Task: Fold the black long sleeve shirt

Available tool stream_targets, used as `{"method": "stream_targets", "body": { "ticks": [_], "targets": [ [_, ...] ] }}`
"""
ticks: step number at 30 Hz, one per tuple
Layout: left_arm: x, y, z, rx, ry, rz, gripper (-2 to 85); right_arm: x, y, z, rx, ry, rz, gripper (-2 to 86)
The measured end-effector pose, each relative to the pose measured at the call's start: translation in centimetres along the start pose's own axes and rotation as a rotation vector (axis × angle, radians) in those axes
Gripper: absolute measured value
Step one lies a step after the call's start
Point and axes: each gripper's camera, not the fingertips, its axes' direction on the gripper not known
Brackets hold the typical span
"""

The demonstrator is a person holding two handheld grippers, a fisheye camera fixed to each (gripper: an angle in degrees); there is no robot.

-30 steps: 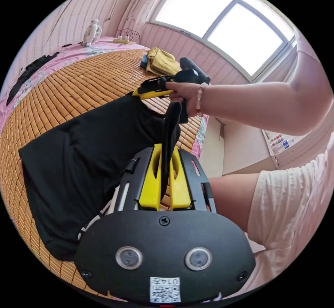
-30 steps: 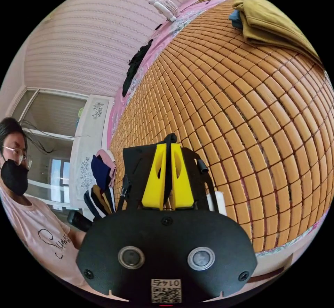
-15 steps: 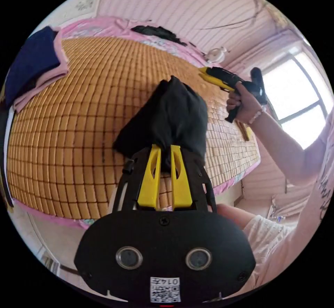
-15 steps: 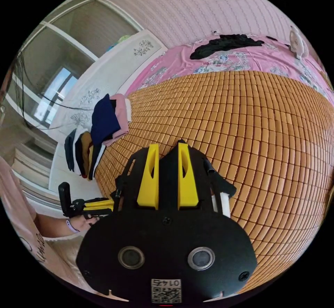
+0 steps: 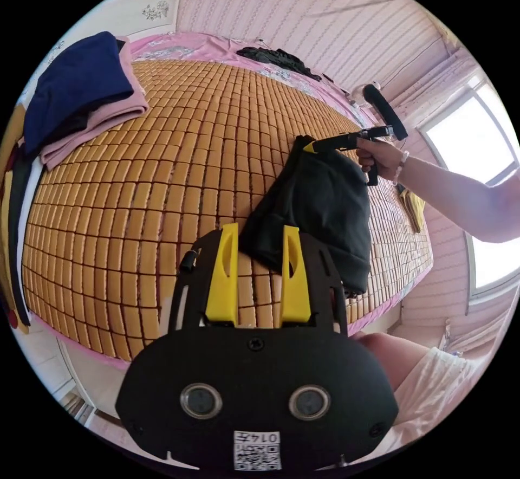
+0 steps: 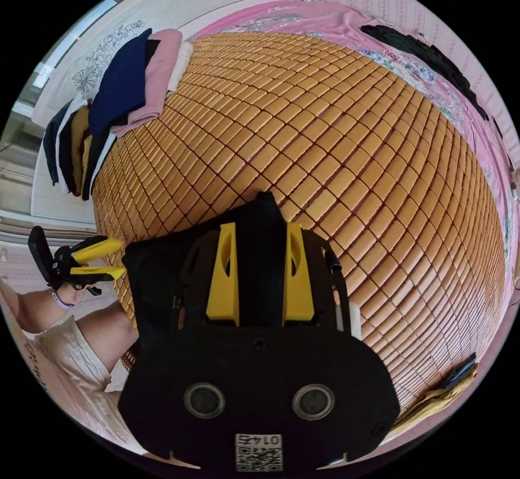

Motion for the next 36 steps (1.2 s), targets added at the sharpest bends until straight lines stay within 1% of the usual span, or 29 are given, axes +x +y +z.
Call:
{"method": "stream_targets", "body": {
  "ticks": [4,6,9,12,14,16,18,19,20,21,22,23,24,25,26,27,28,29,30,31,32,33,36],
  "targets": [
    [0.8,0.0,1.8,-0.061,-0.014,0.023,9.1,-1.2,-0.1,0.2,0.001,-0.052,-0.040,7.6],
    [1.6,0.3,1.8,-0.070,-0.026,0.095,5.1,-1.9,0.2,-0.2,0.013,-0.071,-0.073,6.4],
    [2.2,0.4,0.6,-0.107,-0.030,0.108,2.5,-3.3,1.2,-2.6,0.092,-0.138,-0.133,5.4],
    [4.4,1.4,-3.7,0.024,-0.045,0.200,0.9,-4.7,2.6,-6.7,0.206,-0.184,-0.196,4.9],
    [5.7,1.8,-6.5,0.070,-0.021,0.228,0.6,-5.8,3.0,-10.6,0.288,-0.203,-0.222,4.7],
    [6.7,2.0,-9.4,0.127,0.033,0.231,0.5,-7.0,2.4,-13.5,0.332,-0.214,-0.248,4.6],
    [7.0,1.5,-13.0,0.208,0.071,0.208,0.6,-9.1,0.4,-16.7,0.371,-0.219,-0.324,4.6],
    [6.9,1.3,-14.0,0.235,0.070,0.195,0.7,-11.2,-2.0,-18.9,0.387,-0.215,-0.412,4.6],
    [6.1,0.9,-15.8,0.302,0.063,0.149,0.9,-13.9,-5.1,-21.0,0.396,-0.205,-0.524,4.8],
    [4.7,0.4,-17.5,0.372,0.065,0.087,1.2,-15.4,-7.0,-22.0,0.397,-0.202,-0.584,4.9],
    [3.8,0.2,-18.4,0.409,0.065,0.054,1.6,-19.1,-10.9,-23.6,0.401,-0.195,-0.710,5.4],
    [1.8,-0.2,-19.9,0.486,0.043,-0.008,2.3,-23.3,-15.0,-24.7,0.407,-0.165,-0.816,6.3],
    [-0.3,-0.6,-21.2,0.561,-0.007,-0.055,3.2,-25.5,-17.1,-25.0,0.406,-0.150,-0.848,7.0],
    [-1.5,-0.8,-21.8,0.598,-0.041,-0.084,3.7,-29.9,-21.4,-25.2,0.400,-0.138,-0.872,8.4],
    [-4.2,-1.1,-22.6,0.666,-0.110,-0.164,4.5,-33.8,-25.3,-24.6,0.397,-0.133,-0.864,9.8],
    [-7.2,-1.3,-23.1,0.733,-0.172,-0.255,5.1,-35.6,-27.0,-23.9,0.395,-0.117,-0.860,9.8],
    [-8.7,-1.4,-23.1,0.759,-0.204,-0.295,5.3,-38.7,-30.0,-21.9,0.385,-0.060,-0.837,9.8],
    [-11.5,-1.5,-22.5,0.765,-0.267,-0.357,5.6,-40.7,-32.2,-19.4,0.380,0.002,-0.768,9.1],
    [-13.9,-1.6,-21.5,0.703,-0.312,-0.412,5.8,-41.4,-33.0,-18.1,0.365,0.031,-0.735,8.8],
    [-14.9,-1.5,-20.9,0.656,-0.318,-0.443,5.8,-42.1,-33.6,-15.6,0.321,0.071,-0.692,8.6],
    [-16.4,-0.9,-19.9,0.577,-0.279,-0.495,5.8,-41.9,-32.8,-13.9,0.304,0.064,-0.673,8.2],
    [-16.8,0.1,-19.1,0.520,-0.212,-0.494,5.2,-41.5,-32.0,-13.2,0.306,0.053,-0.670,8.0],
    [-14.4,3.3,-17.6,0.425,-0.194,-0.452,2.8,-37.8,-23.4,-10.4,0.369,0.099,-0.715,5.9]
  ]
}}
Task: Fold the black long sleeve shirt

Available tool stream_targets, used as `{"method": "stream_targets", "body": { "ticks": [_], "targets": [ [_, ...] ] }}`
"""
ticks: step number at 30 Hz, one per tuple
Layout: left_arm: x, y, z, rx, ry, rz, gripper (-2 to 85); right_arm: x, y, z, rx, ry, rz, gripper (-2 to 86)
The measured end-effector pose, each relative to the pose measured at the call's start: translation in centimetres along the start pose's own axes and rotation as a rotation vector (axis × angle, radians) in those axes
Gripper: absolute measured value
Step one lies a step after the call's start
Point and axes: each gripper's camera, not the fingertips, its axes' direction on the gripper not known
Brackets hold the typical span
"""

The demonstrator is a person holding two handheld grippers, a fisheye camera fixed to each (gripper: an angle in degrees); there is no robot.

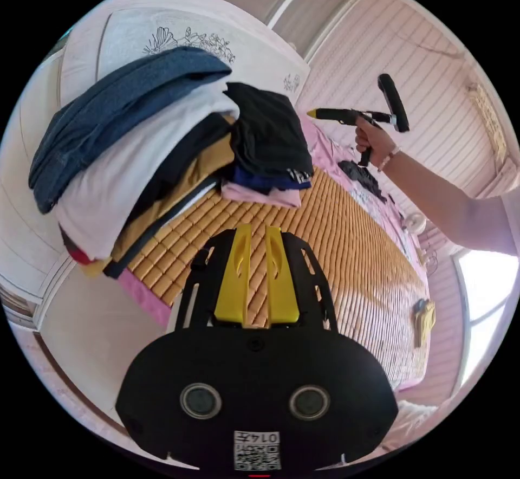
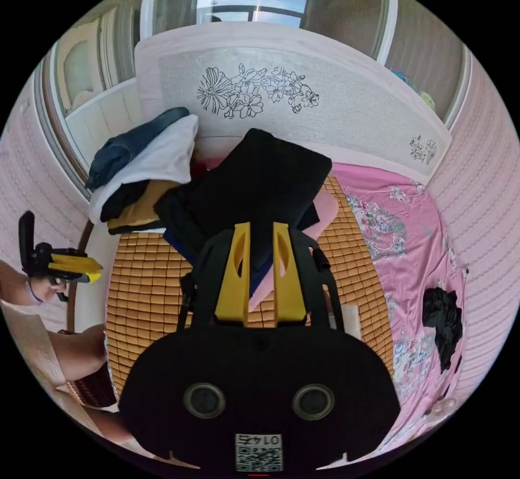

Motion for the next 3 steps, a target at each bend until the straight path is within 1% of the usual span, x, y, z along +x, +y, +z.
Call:
{"method": "stream_targets", "body": {
  "ticks": [1,2,3],
  "targets": [
    [0.4,0.8,-0.1,-0.026,-0.003,0.011,1.9,-1.5,5.1,-0.8,0.022,0.072,-0.005,4.5],
    [1.4,2.2,-0.1,-0.077,0.003,0.032,0.6,-2.6,10.3,-1.4,-0.011,0.140,0.046,1.9],
    [2.8,3.4,0.0,-0.117,0.020,0.066,-0.2,-3.0,12.8,-1.7,-0.053,0.160,0.090,0.6]
  ]
}}
